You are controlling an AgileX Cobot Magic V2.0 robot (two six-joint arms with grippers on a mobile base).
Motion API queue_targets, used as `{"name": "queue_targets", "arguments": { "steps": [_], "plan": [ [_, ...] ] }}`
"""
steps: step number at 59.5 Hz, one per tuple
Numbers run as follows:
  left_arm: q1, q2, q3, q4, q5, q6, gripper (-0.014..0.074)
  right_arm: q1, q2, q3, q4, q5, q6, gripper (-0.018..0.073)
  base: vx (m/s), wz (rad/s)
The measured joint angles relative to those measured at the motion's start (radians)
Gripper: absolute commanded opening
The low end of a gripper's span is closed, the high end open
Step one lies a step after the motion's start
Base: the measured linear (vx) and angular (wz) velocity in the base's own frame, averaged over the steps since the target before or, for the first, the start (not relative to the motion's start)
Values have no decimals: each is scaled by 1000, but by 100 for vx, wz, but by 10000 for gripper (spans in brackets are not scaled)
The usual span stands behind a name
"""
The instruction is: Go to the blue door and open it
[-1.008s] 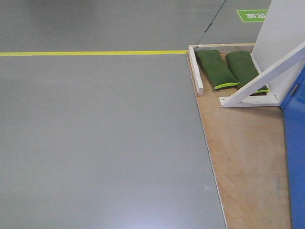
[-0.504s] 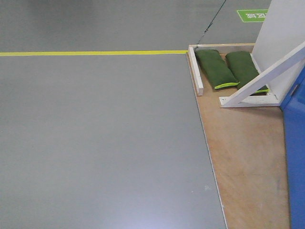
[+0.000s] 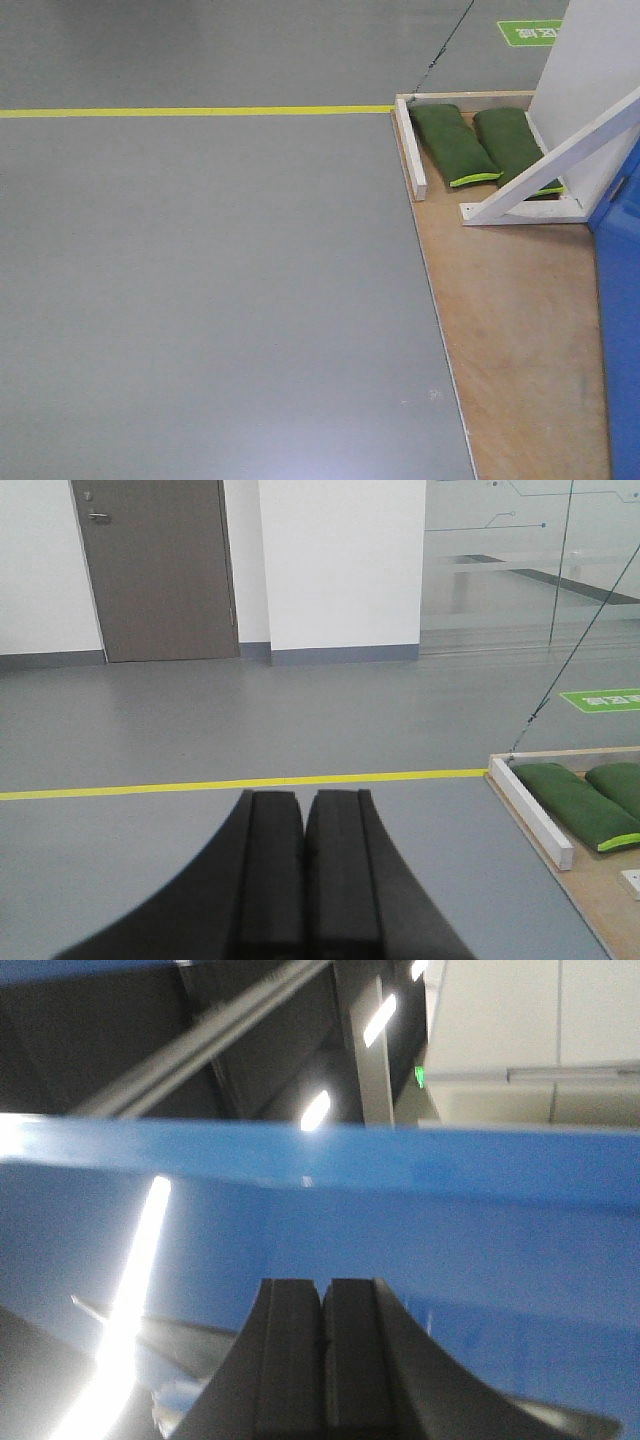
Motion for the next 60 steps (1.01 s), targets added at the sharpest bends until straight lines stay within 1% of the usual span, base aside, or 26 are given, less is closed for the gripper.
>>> {"name": "queue_targets", "arguments": {
  "steps": [8, 20, 26, 30, 33, 39, 51, 60],
  "plan": [
    [0, 0, 0, 0, 0, 0, 73, -152, 41, -57, 24, -4, 0, -1, 0, 0],
    [0, 0, 0, 0, 0, 0, 73, -375, 117, -64, 29, 16, 0, -1, 0, 0],
    [0, 0, 0, 0, 0, 0, 73, -491, 171, -65, 30, 100, -2, -1, 0, 0],
    [0, 0, 0, 0, 0, 0, 73, -538, 209, -75, 30, 187, -3, -1, 0, 0],
    [0, 0, 0, 0, 0, 0, 73, -560, 240, -89, 29, 242, -4, -1, 0, 0],
    [0, 0, 0, 0, 0, 0, 73, -573, 309, -138, 25, 314, -10, -1, 0, 0],
    [0, 0, 0, 0, 0, 0, 73, -573, 452, -287, 15, 443, -58, -1, 0, 0],
    [0, 0, 0, 0, 0, 0, 73, -573, 479, -342, 6, 553, -99, -1, 0, 0]
  ]
}}
